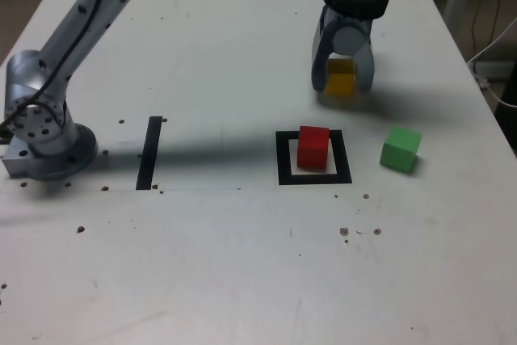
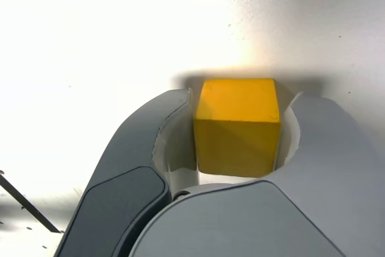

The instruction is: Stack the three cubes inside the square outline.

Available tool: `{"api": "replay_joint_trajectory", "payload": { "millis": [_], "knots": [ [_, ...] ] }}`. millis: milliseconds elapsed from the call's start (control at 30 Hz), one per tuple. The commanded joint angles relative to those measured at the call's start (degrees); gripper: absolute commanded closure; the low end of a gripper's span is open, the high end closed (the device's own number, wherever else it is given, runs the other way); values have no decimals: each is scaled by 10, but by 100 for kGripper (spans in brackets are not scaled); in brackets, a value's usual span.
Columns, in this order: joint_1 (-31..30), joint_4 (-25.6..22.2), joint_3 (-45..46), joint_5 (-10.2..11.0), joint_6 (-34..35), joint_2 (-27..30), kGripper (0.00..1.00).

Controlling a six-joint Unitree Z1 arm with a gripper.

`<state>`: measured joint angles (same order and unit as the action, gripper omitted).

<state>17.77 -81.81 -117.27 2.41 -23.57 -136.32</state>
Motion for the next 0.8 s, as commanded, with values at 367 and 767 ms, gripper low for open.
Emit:
{"api": "replay_joint_trajectory", "payload": {
  "millis": [367, 767],
  "knots": [
    [-42, -12, 46, 6, 23, 69, 71],
    [-150, -13, 131, -34, 99, 159, 71]
  ]
}}
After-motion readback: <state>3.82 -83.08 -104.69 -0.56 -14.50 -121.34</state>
